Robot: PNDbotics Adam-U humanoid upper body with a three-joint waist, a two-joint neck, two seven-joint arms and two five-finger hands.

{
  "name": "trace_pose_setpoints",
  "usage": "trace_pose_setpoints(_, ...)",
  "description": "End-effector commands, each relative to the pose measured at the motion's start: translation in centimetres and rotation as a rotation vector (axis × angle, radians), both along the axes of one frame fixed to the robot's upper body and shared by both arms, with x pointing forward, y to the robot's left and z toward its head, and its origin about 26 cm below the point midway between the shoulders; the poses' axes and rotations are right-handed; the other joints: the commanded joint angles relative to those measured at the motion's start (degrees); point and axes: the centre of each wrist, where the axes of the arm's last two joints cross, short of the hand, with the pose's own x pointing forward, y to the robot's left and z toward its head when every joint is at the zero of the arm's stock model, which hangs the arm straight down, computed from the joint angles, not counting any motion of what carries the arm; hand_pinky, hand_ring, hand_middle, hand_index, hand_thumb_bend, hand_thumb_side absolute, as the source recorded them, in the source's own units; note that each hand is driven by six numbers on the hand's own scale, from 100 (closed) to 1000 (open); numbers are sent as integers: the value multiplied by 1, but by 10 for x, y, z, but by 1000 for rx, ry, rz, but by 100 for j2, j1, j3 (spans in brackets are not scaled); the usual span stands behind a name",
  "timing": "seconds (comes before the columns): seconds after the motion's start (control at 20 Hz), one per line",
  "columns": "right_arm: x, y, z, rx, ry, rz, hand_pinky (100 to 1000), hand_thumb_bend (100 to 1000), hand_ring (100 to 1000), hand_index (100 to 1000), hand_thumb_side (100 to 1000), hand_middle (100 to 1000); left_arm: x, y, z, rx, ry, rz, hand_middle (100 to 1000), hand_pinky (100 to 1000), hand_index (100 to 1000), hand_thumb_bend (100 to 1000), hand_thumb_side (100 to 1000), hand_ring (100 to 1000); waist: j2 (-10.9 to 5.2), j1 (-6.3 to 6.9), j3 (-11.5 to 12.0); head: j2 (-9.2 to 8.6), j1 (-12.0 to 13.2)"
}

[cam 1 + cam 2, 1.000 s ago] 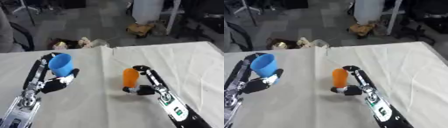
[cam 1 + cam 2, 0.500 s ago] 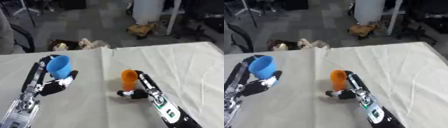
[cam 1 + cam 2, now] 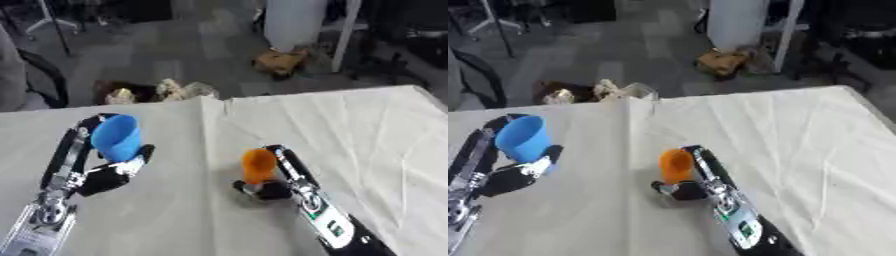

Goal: Pour the contents of one cup into another cup.

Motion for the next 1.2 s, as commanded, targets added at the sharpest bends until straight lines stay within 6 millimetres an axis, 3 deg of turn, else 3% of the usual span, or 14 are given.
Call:
trace_pose_setpoints(0.05, 4, -1, 17, 19, -59, -22, 797, 428, 691, 490, 134, 400, 0, 1, 9, -9, -24, 0, 228, 293, 702, 229, 100, 280, -93, -22, -17, -62, -7)
trace_pose_setpoints(0.55, -6, 10, 57, 7, -153, 47, 795, 411, 681, 482, 138, 390, -1, 8, 15, 44, -25, -2, 225, 290, 702, 230, 100, 279, -182, -78, -85, -45, 37)
trace_pose_setpoints(0.6, -8, 13, 62, -1, -157, 70, 795, 518, 681, 483, 167, 388, -1, 10, 16, 53, -26, 0, 224, 288, 701, 230, 100, 278, -192, -80, -85, -42, 40)
trace_pose_setpoints(0.65, -10, 16, 65, -10, -157, 96, 795, 404, 681, 483, 141, 390, -1, 11, 18, 62, -28, 2, 223, 287, 701, 232, 100, 278, -202, -81, -86, -37, 40)
trace_pose_setpoints(1.0, -26, 45, 74, -80, -112, 301, 797, 400, 684, 486, 151, 393, 1, 15, 39, 176, -49, -18, 220, 277, 698, 243, 100, 275, -254, -62, -64, -27, 26)
trace_pose_setpoints(1.2, -32, 63, 72, -104, -84, 397, 797, 400, 684, 487, 156, 393, 3, 7, 55, 266, -81, -33, 212, 263, 693, 251, 100, 266, -266, -47, -68, -30, 14)
